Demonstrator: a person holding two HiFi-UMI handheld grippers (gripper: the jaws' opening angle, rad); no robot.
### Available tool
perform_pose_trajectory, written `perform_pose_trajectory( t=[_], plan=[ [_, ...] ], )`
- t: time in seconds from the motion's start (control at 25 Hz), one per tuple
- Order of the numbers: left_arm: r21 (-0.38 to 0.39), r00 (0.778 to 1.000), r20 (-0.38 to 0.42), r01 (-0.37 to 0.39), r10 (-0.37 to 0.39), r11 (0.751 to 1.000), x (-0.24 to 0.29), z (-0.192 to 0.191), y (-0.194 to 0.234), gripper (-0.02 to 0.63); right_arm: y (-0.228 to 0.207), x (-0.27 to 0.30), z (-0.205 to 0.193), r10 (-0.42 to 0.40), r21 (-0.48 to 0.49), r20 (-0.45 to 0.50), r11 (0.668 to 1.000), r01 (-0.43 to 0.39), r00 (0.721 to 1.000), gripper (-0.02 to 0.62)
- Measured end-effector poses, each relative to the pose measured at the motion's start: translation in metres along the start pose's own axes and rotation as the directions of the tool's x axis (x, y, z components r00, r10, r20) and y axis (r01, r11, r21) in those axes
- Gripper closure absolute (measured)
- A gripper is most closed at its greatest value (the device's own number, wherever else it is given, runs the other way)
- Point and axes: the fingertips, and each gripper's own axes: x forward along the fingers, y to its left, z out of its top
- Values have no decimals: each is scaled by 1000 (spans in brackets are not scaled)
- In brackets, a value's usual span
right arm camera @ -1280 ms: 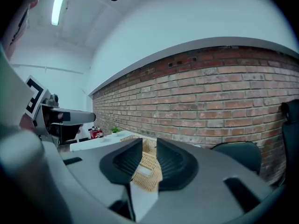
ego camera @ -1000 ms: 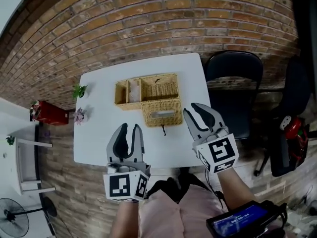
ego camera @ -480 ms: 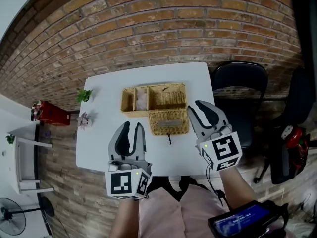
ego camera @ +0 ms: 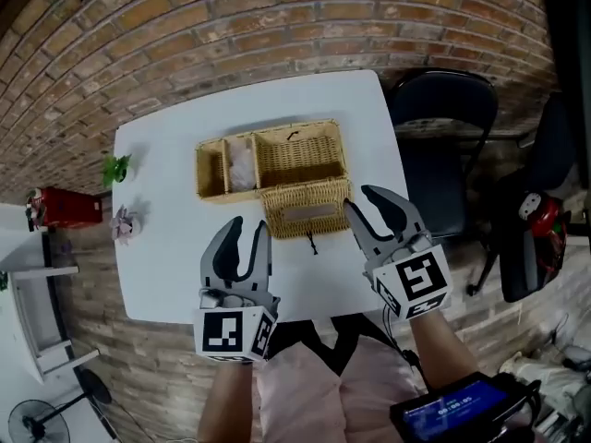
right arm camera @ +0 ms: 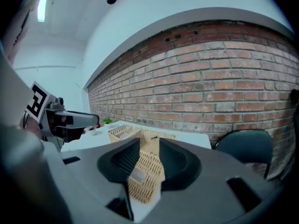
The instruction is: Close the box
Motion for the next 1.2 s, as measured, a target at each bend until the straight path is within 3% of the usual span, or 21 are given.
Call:
perform_pose_trajectory(
  t=[0.24,0.48,0.88,1.0,1.2],
  plan=[
    [-60,991,-108,67,-74,996,18,-69,-2,430,2,9,-75,-2,58,-137,998,10,991,422],
    [-115,976,-183,101,-121,988,32,-119,-5,390,-1,22,-116,8,83,-206,997,10,978,408],
    [-157,959,-231,131,-166,979,42,-150,-9,367,8,27,-145,67,120,-277,992,-34,958,397],
    [-133,956,-231,155,-183,979,45,-150,-13,364,12,29,-148,82,121,-287,991,-49,954,394],
    [-170,948,-235,176,-213,970,41,-149,-14,364,13,25,-146,102,140,-292,988,-63,951,399]
  ],
)
